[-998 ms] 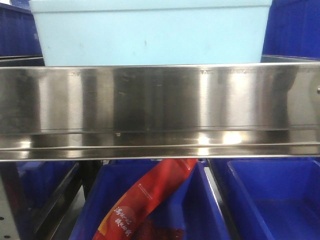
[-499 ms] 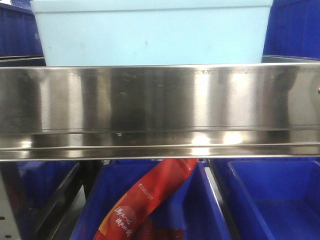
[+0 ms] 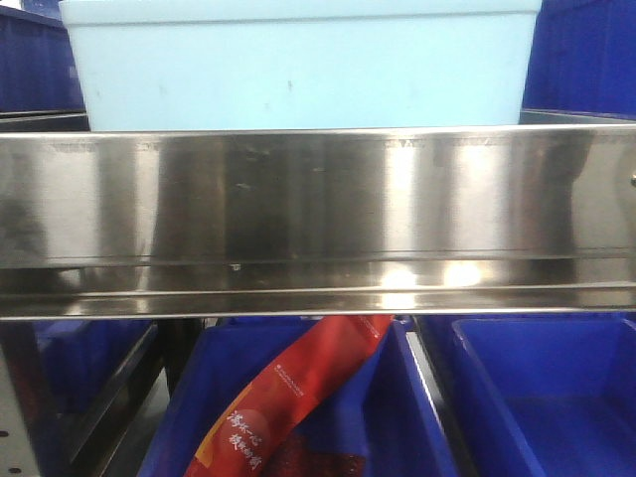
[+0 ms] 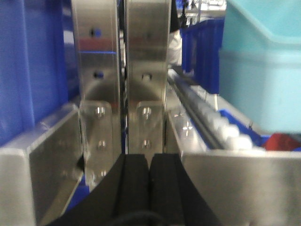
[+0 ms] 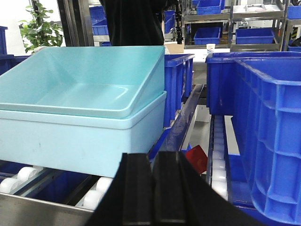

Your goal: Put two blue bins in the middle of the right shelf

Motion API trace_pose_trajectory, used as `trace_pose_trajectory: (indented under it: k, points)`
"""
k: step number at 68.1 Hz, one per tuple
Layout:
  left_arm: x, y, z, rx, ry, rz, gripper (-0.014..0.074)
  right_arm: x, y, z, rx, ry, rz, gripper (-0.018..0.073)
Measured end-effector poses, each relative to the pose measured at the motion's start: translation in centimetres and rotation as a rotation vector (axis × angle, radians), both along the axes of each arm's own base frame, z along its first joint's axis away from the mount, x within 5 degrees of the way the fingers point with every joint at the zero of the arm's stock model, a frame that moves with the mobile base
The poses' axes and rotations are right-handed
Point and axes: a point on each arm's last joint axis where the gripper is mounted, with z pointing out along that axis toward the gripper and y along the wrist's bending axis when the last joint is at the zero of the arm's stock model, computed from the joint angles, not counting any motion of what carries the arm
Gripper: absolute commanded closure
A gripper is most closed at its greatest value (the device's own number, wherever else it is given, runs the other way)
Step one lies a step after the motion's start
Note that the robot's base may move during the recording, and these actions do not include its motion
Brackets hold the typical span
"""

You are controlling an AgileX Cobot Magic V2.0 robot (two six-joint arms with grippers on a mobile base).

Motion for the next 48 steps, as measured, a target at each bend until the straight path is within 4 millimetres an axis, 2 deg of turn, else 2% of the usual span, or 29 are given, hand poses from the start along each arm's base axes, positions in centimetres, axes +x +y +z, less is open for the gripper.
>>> trace_pose_trajectory:
  k: [8,48]
  points:
    - [0.22,0.0,-1.09,0.001,-0.004,0.003,0.0707,0.0,0.0,0.02,0.001,-0.002,0.0,0.0721]
    - [0.25,0.02,-0.9,0.0,-0.035,0.005,0.0707,0.0,0.0,0.02,0.001,-0.002,0.0,0.0721]
